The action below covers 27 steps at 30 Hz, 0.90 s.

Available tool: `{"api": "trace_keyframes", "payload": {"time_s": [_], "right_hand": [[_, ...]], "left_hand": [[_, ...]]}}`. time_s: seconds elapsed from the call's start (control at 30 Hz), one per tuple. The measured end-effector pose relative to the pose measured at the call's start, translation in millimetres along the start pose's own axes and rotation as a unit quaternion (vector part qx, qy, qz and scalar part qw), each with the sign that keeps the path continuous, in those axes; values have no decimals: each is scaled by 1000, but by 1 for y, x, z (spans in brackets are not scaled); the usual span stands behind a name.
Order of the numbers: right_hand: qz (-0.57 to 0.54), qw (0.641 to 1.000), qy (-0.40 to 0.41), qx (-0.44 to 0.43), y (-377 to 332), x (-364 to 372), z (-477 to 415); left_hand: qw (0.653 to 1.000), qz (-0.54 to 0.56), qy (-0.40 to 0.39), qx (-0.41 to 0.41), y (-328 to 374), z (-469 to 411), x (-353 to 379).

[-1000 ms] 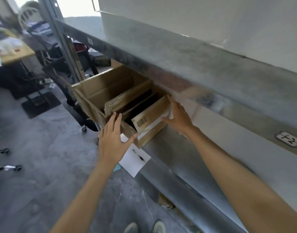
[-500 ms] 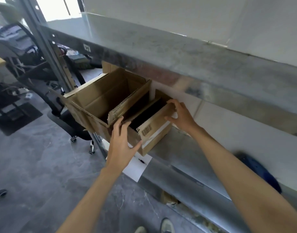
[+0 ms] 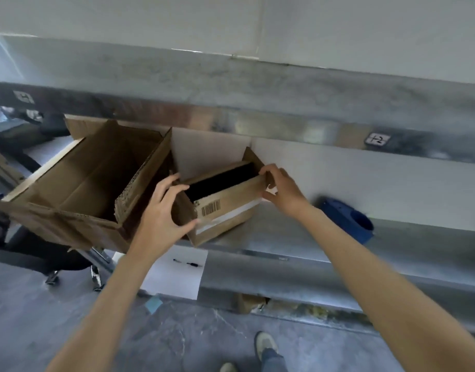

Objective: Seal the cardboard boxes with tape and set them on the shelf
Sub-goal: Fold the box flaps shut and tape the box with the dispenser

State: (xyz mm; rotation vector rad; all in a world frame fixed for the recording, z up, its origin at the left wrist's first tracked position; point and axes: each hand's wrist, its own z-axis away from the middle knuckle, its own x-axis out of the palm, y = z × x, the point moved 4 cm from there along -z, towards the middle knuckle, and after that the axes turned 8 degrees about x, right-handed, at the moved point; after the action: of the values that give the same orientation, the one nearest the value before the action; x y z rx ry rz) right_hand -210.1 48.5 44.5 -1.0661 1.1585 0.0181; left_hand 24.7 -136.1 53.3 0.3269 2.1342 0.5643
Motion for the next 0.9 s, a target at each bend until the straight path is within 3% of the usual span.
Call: {"api": "trace_keyframes", "payload": {"time_s": [0.23, 0.43, 0.7, 0.9], "right_hand": [[18, 998, 62, 8, 16, -19, 27], [27, 997, 52, 49, 19, -34, 37], [48, 989, 121, 69, 39, -61, 67], [59, 987, 124, 84, 56, -81, 84]], "left_hand": [[998, 37, -34, 37, -7, -10, 13], [995, 63, -64, 38, -7, -19, 30], [988, 69, -122, 68, 13, -52, 57], [981, 77, -168, 65, 27, -70, 79]]}}
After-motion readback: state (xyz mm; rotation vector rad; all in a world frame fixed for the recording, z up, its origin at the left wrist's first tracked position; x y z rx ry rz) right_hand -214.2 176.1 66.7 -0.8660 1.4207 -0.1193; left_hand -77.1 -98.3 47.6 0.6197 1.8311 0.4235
